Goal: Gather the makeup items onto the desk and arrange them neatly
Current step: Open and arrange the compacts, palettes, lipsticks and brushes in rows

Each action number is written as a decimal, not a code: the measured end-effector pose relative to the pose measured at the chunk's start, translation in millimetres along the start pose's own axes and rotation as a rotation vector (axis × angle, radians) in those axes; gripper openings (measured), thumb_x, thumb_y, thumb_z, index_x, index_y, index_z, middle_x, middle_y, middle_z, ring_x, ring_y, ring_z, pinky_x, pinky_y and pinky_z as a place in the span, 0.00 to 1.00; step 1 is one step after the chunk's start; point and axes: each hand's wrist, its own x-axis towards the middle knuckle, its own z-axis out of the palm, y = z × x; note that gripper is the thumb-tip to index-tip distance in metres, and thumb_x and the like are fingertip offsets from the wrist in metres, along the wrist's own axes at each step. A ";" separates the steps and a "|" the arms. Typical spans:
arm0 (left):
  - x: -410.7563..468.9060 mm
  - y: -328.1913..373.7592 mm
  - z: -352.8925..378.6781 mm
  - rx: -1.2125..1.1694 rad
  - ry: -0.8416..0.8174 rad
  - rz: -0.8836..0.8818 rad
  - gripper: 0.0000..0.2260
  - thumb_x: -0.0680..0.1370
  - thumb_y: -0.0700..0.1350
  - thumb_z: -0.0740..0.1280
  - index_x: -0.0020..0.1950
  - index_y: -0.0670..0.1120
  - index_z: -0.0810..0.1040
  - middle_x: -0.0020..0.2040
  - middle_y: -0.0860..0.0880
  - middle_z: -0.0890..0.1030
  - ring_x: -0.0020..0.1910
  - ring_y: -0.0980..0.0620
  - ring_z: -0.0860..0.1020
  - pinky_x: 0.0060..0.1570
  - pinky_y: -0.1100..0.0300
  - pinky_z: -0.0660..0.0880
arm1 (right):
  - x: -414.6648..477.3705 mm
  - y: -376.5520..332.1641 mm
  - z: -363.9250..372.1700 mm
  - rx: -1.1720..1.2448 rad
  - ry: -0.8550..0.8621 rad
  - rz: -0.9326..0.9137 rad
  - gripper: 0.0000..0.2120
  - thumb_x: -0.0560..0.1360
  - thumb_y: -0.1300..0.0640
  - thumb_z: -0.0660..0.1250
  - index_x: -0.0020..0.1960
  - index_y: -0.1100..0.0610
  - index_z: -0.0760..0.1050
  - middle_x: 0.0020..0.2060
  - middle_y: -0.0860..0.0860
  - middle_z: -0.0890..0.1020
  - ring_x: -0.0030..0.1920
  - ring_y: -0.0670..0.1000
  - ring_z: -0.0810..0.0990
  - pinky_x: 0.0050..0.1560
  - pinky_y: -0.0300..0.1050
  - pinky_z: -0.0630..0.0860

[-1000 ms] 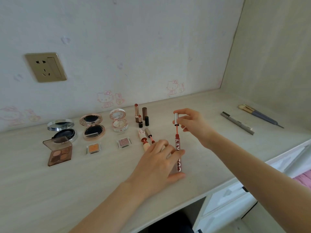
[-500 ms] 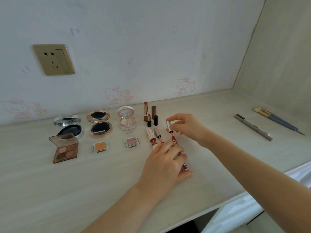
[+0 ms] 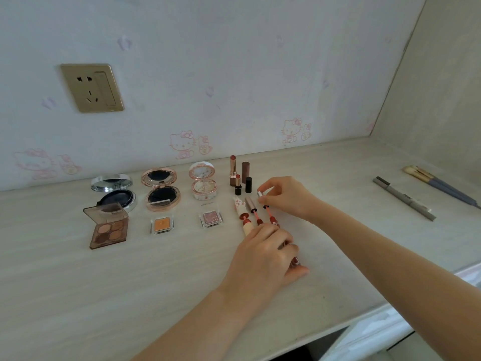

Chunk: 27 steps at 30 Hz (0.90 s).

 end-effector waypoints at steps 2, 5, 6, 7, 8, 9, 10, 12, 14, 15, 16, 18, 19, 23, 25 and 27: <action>-0.1 -0.2 0.6 -0.002 -0.001 -0.006 0.17 0.73 0.59 0.63 0.45 0.48 0.84 0.45 0.53 0.80 0.48 0.53 0.76 0.53 0.62 0.72 | 1.3 0.2 0.2 -0.010 0.007 -0.010 0.10 0.72 0.53 0.71 0.53 0.50 0.79 0.41 0.48 0.84 0.47 0.46 0.81 0.47 0.40 0.75; 0.0 -1.2 1.5 0.003 -0.004 -0.013 0.16 0.72 0.59 0.66 0.45 0.48 0.83 0.45 0.53 0.80 0.48 0.52 0.76 0.52 0.61 0.72 | 3.7 1.4 1.1 -0.044 0.014 -0.031 0.10 0.71 0.53 0.72 0.53 0.51 0.80 0.43 0.47 0.83 0.46 0.44 0.79 0.44 0.36 0.72; -0.2 -1.2 1.9 0.003 -0.005 -0.014 0.16 0.72 0.59 0.67 0.45 0.48 0.83 0.45 0.53 0.80 0.48 0.52 0.76 0.52 0.61 0.73 | 4.7 1.7 1.4 -0.071 0.012 -0.040 0.11 0.71 0.52 0.72 0.53 0.52 0.80 0.44 0.47 0.83 0.46 0.44 0.78 0.43 0.35 0.72; -0.2 -1.1 2.2 0.003 -0.004 -0.014 0.16 0.72 0.59 0.68 0.45 0.47 0.83 0.46 0.53 0.80 0.48 0.52 0.76 0.52 0.60 0.73 | 5.8 1.8 1.7 -0.092 0.010 -0.047 0.12 0.72 0.52 0.72 0.54 0.52 0.80 0.44 0.47 0.82 0.46 0.43 0.78 0.43 0.34 0.71; -0.2 -1.2 2.4 0.004 -0.004 -0.014 0.16 0.72 0.59 0.67 0.45 0.48 0.83 0.46 0.53 0.80 0.48 0.52 0.76 0.52 0.60 0.73 | 6.7 2.1 2.0 -0.102 0.008 -0.051 0.12 0.72 0.52 0.72 0.54 0.52 0.81 0.45 0.46 0.82 0.46 0.43 0.77 0.43 0.34 0.71; -0.2 -1.2 2.7 0.005 -0.003 -0.015 0.16 0.72 0.59 0.67 0.45 0.48 0.83 0.46 0.53 0.80 0.48 0.52 0.76 0.52 0.61 0.73 | 7.3 2.3 2.3 -0.102 0.008 -0.054 0.12 0.72 0.52 0.71 0.55 0.52 0.81 0.45 0.46 0.82 0.46 0.44 0.77 0.44 0.35 0.71; -0.1 -1.4 2.8 0.006 -0.003 -0.018 0.16 0.72 0.59 0.67 0.45 0.48 0.83 0.46 0.53 0.80 0.48 0.53 0.75 0.53 0.61 0.72 | 7.7 2.8 2.6 -0.098 0.013 -0.056 0.12 0.72 0.52 0.71 0.55 0.52 0.81 0.45 0.46 0.82 0.47 0.44 0.77 0.46 0.36 0.71; -0.1 -1.5 2.8 0.004 -0.003 -0.026 0.15 0.71 0.59 0.68 0.45 0.48 0.83 0.46 0.53 0.80 0.48 0.53 0.75 0.53 0.62 0.71 | 8.1 4.5 3.1 -0.086 0.025 -0.056 0.11 0.73 0.53 0.69 0.55 0.52 0.81 0.46 0.47 0.82 0.49 0.44 0.77 0.50 0.37 0.71; -0.7 -1.0 2.4 -0.010 -0.001 -0.033 0.16 0.72 0.60 0.67 0.46 0.48 0.83 0.46 0.53 0.80 0.49 0.53 0.75 0.55 0.62 0.69 | 7.4 5.8 2.9 -0.084 0.021 -0.056 0.11 0.74 0.53 0.68 0.56 0.52 0.81 0.48 0.47 0.82 0.51 0.44 0.77 0.52 0.39 0.72; -0.9 -0.7 1.9 -0.016 -0.001 -0.036 0.17 0.72 0.60 0.66 0.47 0.48 0.83 0.47 0.53 0.80 0.50 0.53 0.75 0.56 0.62 0.68 | 7.0 6.4 2.5 -0.078 0.016 -0.057 0.11 0.74 0.54 0.67 0.56 0.52 0.81 0.49 0.47 0.82 0.52 0.44 0.77 0.54 0.39 0.73; -1.1 -0.6 1.4 -0.020 -0.003 -0.038 0.17 0.72 0.60 0.65 0.48 0.48 0.83 0.48 0.54 0.80 0.51 0.53 0.75 0.56 0.62 0.68 | 6.4 7.0 1.8 -0.067 0.013 -0.058 0.11 0.74 0.55 0.67 0.56 0.52 0.81 0.50 0.47 0.82 0.53 0.44 0.78 0.56 0.40 0.74; -1.4 -0.8 1.1 -0.024 -0.007 -0.042 0.17 0.72 0.60 0.67 0.49 0.48 0.82 0.48 0.54 0.79 0.52 0.53 0.75 0.57 0.62 0.67 | 4.2 7.9 -0.7 -0.048 0.014 -0.061 0.11 0.74 0.55 0.67 0.56 0.52 0.80 0.51 0.47 0.83 0.54 0.45 0.78 0.58 0.41 0.74; -1.4 -0.9 0.9 -0.023 -0.009 -0.043 0.17 0.72 0.60 0.68 0.49 0.48 0.82 0.49 0.54 0.79 0.52 0.53 0.75 0.58 0.62 0.67 | 2.7 8.3 -2.4 -0.045 0.017 -0.061 0.11 0.75 0.56 0.67 0.57 0.52 0.80 0.52 0.47 0.82 0.54 0.44 0.78 0.59 0.40 0.73; -1.5 -1.1 0.6 -0.030 -0.021 -0.048 0.17 0.71 0.60 0.69 0.49 0.48 0.82 0.49 0.54 0.79 0.54 0.54 0.74 0.58 0.63 0.67 | -8.5 10.7 -11.4 -0.032 0.037 -0.062 0.11 0.76 0.55 0.65 0.57 0.51 0.79 0.53 0.46 0.82 0.55 0.43 0.77 0.57 0.37 0.71; -2.2 -1.2 1.0 -0.036 -0.024 -0.049 0.17 0.72 0.60 0.69 0.49 0.48 0.82 0.49 0.54 0.80 0.54 0.55 0.74 0.58 0.63 0.67 | -17.1 14.1 -15.4 -0.057 0.048 -0.064 0.10 0.77 0.55 0.64 0.57 0.51 0.79 0.53 0.45 0.82 0.55 0.42 0.77 0.56 0.36 0.70; -2.7 -1.1 0.8 -0.048 -0.026 -0.050 0.17 0.72 0.60 0.67 0.49 0.48 0.82 0.50 0.55 0.79 0.54 0.55 0.74 0.58 0.64 0.66 | -27.6 19.0 -18.3 -0.096 0.073 -0.060 0.10 0.77 0.56 0.63 0.56 0.51 0.79 0.53 0.44 0.82 0.56 0.42 0.78 0.57 0.36 0.71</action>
